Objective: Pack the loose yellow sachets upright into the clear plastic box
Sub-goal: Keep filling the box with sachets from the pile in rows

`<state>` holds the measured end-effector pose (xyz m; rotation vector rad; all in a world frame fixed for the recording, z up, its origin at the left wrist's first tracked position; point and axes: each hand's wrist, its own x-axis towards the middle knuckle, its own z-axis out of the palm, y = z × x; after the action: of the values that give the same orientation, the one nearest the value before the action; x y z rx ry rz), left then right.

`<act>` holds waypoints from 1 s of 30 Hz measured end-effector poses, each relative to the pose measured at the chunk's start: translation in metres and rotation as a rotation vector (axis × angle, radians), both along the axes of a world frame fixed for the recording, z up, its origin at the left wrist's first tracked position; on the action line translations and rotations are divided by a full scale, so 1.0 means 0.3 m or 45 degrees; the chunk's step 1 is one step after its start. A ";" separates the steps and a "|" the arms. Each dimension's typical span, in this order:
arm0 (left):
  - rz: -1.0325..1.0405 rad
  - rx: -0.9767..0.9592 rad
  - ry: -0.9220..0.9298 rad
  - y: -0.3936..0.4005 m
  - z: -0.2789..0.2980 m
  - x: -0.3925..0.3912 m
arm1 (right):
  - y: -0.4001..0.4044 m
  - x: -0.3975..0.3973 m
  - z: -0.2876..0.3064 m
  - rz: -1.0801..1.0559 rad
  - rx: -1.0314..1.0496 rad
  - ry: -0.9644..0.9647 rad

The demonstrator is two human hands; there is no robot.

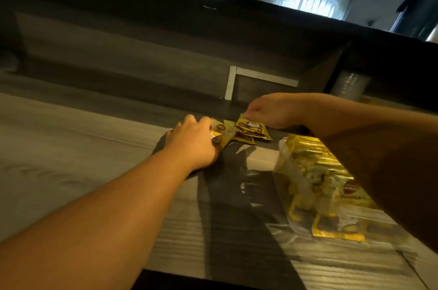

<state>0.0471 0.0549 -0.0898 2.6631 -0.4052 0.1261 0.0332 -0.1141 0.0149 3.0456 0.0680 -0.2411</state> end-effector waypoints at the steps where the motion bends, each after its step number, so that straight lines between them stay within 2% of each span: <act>1: -0.025 0.002 0.042 0.002 0.001 -0.002 | 0.011 0.021 -0.006 -0.002 -0.054 0.040; 3: -0.057 0.025 0.074 0.003 0.004 -0.005 | 0.029 0.057 -0.016 -0.011 -0.150 0.110; 6: -0.042 -0.140 0.003 0.000 0.007 -0.001 | 0.044 0.100 -0.021 -0.047 -0.240 0.181; 12: 0.058 -0.747 -0.034 -0.012 0.030 -0.015 | 0.065 0.148 -0.008 -0.158 -0.347 0.214; 16: 0.155 -1.143 -0.154 -0.004 0.048 -0.018 | 0.073 0.180 -0.027 -0.201 -0.269 0.262; 21: 0.099 -1.164 -0.234 -0.016 0.046 -0.030 | 0.076 0.203 -0.072 -0.219 -0.223 0.396; 25: 0.090 -1.159 -0.263 -0.024 0.045 -0.028 | 0.070 0.218 -0.078 -0.273 -0.124 0.360; 30: 0.076 -1.159 -0.318 -0.030 0.043 -0.030 | 0.038 0.271 -0.094 -0.566 0.103 0.244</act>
<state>0.0382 0.0459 -0.0770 1.7612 -0.2534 0.5267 0.1146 -0.1028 -0.0133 3.0667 -0.6051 -0.5709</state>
